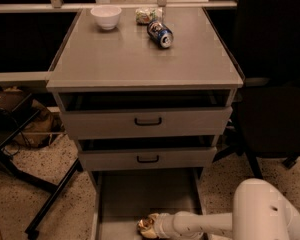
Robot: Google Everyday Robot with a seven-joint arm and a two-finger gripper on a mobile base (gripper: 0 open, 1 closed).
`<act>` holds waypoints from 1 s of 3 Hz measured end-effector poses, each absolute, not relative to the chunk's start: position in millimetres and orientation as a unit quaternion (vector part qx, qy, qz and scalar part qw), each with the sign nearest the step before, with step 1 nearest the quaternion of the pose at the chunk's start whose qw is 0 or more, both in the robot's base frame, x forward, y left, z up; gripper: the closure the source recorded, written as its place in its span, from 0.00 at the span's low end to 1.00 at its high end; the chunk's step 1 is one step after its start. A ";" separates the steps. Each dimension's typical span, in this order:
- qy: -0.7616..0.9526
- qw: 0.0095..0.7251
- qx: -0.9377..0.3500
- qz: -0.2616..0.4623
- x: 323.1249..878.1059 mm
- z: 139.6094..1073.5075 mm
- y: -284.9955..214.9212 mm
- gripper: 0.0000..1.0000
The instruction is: Place orange can into bottom drawer
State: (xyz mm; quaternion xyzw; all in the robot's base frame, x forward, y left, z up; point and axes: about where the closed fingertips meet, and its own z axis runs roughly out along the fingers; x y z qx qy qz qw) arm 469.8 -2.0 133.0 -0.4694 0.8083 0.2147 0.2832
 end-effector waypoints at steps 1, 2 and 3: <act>0.810 0.280 -0.467 0.218 469.1 128.5 -1.3 1.00; 0.810 0.280 -0.467 0.218 469.1 128.5 -1.3 0.81; 0.810 0.280 -0.467 0.218 469.0 128.5 -1.3 0.58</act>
Offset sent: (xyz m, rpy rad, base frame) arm -0.0007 0.0006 -0.0048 0.0032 0.0097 -0.0035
